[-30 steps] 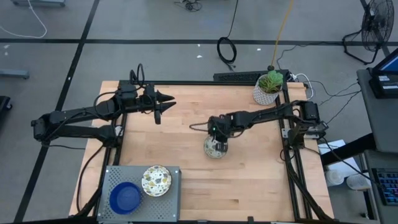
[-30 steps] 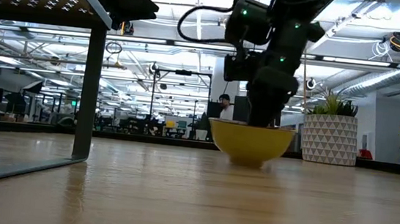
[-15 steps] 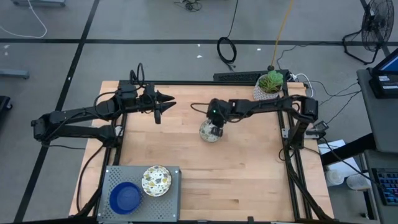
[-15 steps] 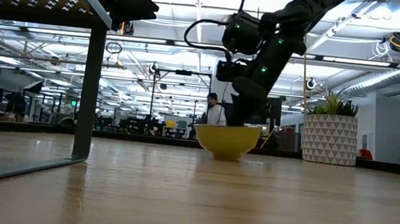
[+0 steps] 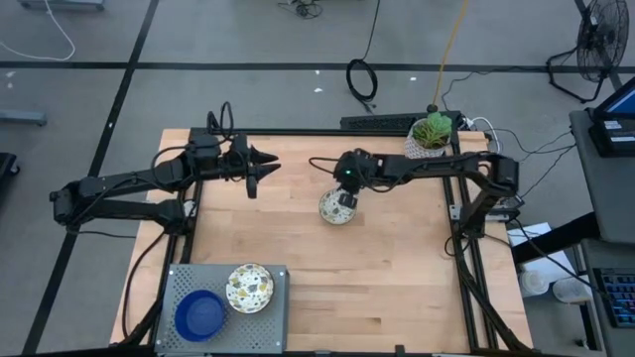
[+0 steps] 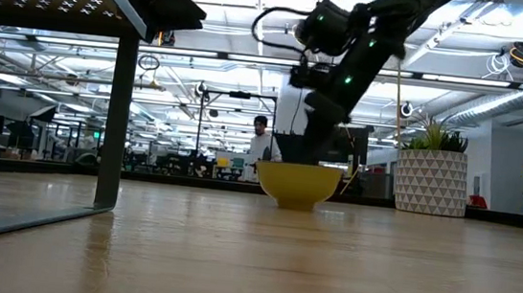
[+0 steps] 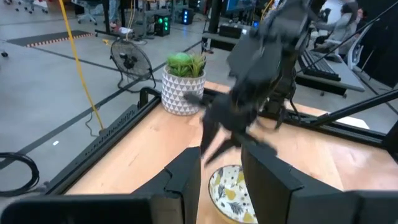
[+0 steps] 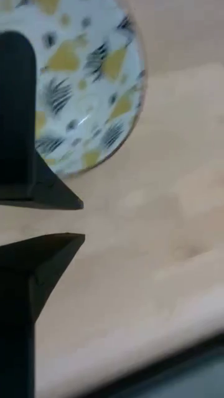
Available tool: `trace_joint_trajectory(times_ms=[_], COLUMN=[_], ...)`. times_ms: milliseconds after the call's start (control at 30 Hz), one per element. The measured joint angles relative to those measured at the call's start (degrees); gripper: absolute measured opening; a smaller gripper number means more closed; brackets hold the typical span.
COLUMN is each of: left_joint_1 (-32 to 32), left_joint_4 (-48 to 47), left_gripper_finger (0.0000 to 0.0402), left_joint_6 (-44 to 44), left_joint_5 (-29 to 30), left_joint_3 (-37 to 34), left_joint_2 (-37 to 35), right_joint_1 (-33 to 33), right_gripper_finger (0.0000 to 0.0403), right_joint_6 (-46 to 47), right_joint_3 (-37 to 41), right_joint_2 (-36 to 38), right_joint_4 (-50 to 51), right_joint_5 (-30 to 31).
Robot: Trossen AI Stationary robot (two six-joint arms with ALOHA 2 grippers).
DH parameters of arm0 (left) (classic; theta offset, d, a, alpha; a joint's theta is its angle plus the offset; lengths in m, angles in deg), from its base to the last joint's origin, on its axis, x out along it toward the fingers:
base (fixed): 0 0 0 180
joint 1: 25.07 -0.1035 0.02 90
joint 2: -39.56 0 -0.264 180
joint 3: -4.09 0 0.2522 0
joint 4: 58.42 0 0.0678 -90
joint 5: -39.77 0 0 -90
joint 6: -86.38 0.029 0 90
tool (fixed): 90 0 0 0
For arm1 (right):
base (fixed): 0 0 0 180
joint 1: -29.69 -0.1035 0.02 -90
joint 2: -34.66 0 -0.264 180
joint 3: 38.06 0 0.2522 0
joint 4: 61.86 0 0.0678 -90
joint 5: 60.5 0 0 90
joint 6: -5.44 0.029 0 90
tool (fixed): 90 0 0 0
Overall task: Pick & Place Mini bowls
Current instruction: Stack the white patterned bowl on top of the other white patterned bowls on the shelf
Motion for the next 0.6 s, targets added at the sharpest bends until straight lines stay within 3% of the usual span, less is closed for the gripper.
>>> trace_joint_trajectory(times_ms=[200,433,600], left_joint_1=[-0.01,-0.01,-0.01], left_joint_4=[-1.42,-1.37,-1.33], left_gripper_finger=[0.0120,0.0120,0.0120], left_joint_6=[0.05,0.69,0.86], left_joint_5=[0.02,0.02,0.04], left_joint_3=[0.01,0.01,0.01], left_joint_2=[0.00,0.00,0.00], right_joint_1=[-0.66,-1.75,-1.75], right_gripper_finger=[0.0121,0.0212,0.0249], right_joint_6=[8.78,17.98,23.24], right_joint_3=[0.02,3.05,5.55], right_joint_2=[4.14,4.02,3.96], right_joint_4=[10.62,10.53,7.31], right_joint_5=[-3.18,-5.54,-9.29])
